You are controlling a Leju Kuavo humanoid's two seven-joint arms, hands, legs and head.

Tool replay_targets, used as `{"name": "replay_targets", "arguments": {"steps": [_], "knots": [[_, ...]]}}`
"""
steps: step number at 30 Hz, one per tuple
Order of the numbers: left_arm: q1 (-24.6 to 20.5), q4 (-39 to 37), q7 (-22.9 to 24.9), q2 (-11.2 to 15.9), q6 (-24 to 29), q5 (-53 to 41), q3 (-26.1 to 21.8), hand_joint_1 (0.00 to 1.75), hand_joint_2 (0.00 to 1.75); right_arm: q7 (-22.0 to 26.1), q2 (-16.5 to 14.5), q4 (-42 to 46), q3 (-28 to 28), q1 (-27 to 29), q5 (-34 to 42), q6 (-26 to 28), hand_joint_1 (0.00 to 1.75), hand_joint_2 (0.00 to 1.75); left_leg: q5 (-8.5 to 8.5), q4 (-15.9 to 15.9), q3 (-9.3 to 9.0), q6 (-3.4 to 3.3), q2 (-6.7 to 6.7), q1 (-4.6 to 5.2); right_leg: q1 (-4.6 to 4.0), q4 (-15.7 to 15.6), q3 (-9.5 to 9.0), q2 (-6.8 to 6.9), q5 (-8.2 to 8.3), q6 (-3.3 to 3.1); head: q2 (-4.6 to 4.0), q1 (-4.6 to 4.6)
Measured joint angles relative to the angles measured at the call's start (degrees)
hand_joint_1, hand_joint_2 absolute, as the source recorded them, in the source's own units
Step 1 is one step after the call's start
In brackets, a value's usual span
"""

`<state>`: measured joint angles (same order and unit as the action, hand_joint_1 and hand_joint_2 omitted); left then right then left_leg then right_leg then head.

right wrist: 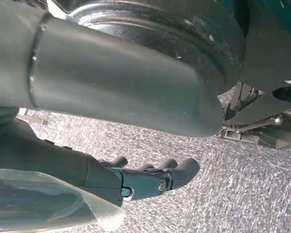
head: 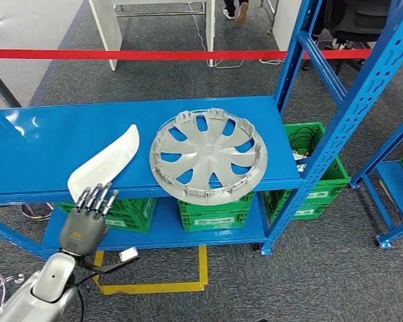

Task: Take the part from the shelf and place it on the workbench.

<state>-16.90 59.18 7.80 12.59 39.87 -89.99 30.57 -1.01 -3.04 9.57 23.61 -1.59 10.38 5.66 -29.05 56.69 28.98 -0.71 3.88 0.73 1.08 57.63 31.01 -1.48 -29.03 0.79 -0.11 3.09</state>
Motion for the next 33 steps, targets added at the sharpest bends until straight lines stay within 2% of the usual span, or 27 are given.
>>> {"name": "replay_targets", "arguments": {"steps": [4,12,18,28,33], "knots": [[0.0,0.2,-0.1,0.0,0.0,0.0,1.3,0.00,1.75,0.0,0.0,0.0,0.0,0.0,0.0,0.0,0.00,0.00,0.00,0.0,0.00,0.00,0.00,0.00,0.00,0.0,0.00,0.00,0.00,0.00,0.00,0.00],[0.1,0.3,3.0,-0.2,0.0,0.0,9.1,0.00,1.75,0.0,0.0,0.0,0.1,-0.1,-0.3,-0.1,0.00,0.00,-0.01,0.0,0.01,-0.01,0.00,0.01,0.00,0.0,0.00,0.00,0.00,0.00,0.00,0.01],[0.0,0.7,3.4,0.0,0.0,0.1,10.4,0.00,1.75,0.1,0.0,0.0,0.4,0.0,-0.3,0.1,0.00,0.00,0.00,0.0,0.01,0.00,0.00,0.00,0.00,0.0,0.00,0.00,0.00,0.00,0.00,-0.01],[0.7,3.5,-2.2,-0.6,0.0,2.0,2.4,0.00,1.75,0.2,0.1,0.0,0.4,0.0,-0.1,0.2,0.00,0.00,0.01,0.0,0.00,0.00,0.00,0.00,-0.01,0.0,0.00,0.00,0.00,0.00,0.00,-0.01],[1.2,3.2,-8.4,-2.5,0.0,7.7,-5.5,0.00,1.75,0.3,0.1,0.0,0.4,0.0,0.3,0.5,0.00,0.00,0.01,0.0,0.01,0.00,-0.01,0.01,-0.01,0.0,0.00,-0.02,0.00,0.00,0.00,0.01]]}}
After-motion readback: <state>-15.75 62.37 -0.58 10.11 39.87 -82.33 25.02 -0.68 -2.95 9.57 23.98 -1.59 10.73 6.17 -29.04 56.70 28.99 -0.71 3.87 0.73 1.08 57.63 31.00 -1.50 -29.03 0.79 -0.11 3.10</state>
